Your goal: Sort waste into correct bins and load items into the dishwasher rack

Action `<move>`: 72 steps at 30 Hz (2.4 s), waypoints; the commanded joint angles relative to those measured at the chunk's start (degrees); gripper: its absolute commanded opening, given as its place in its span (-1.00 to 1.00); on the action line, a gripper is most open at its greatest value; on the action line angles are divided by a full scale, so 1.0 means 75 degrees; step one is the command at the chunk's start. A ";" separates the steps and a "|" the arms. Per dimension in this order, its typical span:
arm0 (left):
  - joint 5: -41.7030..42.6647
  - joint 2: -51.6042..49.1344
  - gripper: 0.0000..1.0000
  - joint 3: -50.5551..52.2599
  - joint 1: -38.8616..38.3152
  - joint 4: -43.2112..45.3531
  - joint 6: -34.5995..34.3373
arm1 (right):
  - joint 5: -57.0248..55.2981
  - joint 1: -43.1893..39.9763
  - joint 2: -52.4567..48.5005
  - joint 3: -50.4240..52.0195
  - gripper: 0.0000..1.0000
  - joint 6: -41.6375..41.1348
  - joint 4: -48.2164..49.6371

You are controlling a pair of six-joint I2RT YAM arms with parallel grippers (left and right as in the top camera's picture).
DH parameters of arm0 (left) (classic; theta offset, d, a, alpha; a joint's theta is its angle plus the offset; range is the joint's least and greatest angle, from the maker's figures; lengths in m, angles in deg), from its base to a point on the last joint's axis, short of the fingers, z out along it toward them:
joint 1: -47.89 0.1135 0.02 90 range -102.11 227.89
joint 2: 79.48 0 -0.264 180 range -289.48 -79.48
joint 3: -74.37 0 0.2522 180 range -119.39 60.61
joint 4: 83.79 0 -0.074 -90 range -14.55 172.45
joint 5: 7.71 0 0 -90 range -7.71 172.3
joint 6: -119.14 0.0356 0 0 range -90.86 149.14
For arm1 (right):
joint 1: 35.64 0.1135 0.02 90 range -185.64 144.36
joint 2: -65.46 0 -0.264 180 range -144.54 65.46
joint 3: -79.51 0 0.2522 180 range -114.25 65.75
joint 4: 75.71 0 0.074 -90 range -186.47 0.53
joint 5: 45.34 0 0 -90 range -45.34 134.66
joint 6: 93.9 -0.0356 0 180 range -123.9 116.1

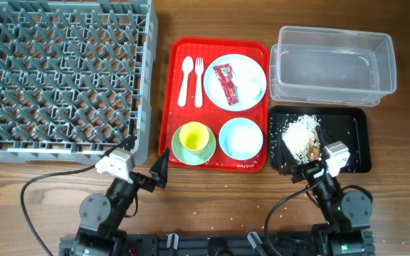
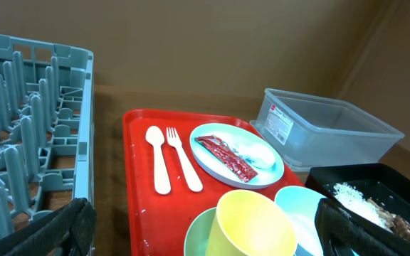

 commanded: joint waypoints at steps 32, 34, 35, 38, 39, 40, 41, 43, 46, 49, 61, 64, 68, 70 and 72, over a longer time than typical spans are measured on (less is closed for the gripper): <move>0.1174 0.0052 1.00 -0.0597 0.0050 0.2259 -0.1279 | 0.2454 -0.0017 -0.0108 -0.0641 1.00 -0.3774 0.0038; 0.0973 -0.0166 1.00 -0.1923 0.0050 0.1306 -0.1288 | 0.2413 -0.0017 -0.0726 -0.1821 1.00 -0.3287 -0.0554; 0.0874 -0.0443 1.00 -0.2582 0.0050 0.0562 -0.1288 | 0.2410 -0.0017 -0.1122 -0.2375 1.00 -0.2920 -0.0877; 0.0726 -0.2288 0.99 -0.5024 0.0050 -0.2008 -0.1285 | 0.1985 -0.0017 -0.3392 -0.5231 0.99 -0.1737 -0.3308; 0.0682 -0.2824 0.99 -0.5625 0.0050 -0.2640 -0.1282 | 0.1740 -0.0017 -0.4065 -0.6105 0.99 -0.1495 -0.4243; 0.0595 -0.3713 1.00 -0.6586 0.0050 -0.3681 -0.1282 | 0.1413 -0.0017 -0.5097 -0.7399 0.99 -0.0670 -0.5598; 0.0542 -0.4473 1.00 -0.7359 0.0050 -0.4535 -0.1163 | 0.1341 -0.0017 -0.5869 -0.8413 1.00 0.0055 -0.6452; 0.0396 -0.5668 1.00 -0.8513 0.0050 -0.5779 -0.1084 | 0.1495 -0.0017 -0.6980 -0.9757 1.00 0.0035 -0.6991; 0.0425 -0.6697 1.00 -0.9090 0.0050 -0.6318 -0.1148 | 0.2702 0.0000 -0.7804 -1.0051 0.99 -0.0012 -0.6406; 0.0431 -0.7009 1.00 -0.9090 0.0050 -0.6339 -0.1145 | 0.1947 0.0813 -0.8874 -1.0051 1.00 -0.0699 -0.6391; 0.0221 -0.7070 1.00 -0.9087 0.0050 -0.6566 -0.1139 | -0.1256 0.2588 -1.4968 -1.0054 0.02 -0.1437 -0.3340; 0.0221 -0.7070 1.00 -0.9087 0.0050 -0.6566 -0.1142 | -0.1265 0.2591 -1.5650 -1.0051 -0.14 -0.1574 -0.3118; 0.0221 -0.7070 1.00 -0.9087 0.0050 -0.6566 -0.1139 | -0.1626 0.2585 -1.5824 -1.0069 -0.90 -0.1807 -0.3040; 0.0221 -0.7070 1.00 -0.9087 0.0050 -0.6566 -0.1142 | -0.1629 0.2582 -1.5271 -1.0069 -0.91 -0.1818 -0.3104; 0.0221 -0.7070 1.00 -0.9087 0.0050 -0.6566 -0.1142 | -0.1629 0.2480 -1.4533 -1.0069 -0.91 -0.1839 -0.3191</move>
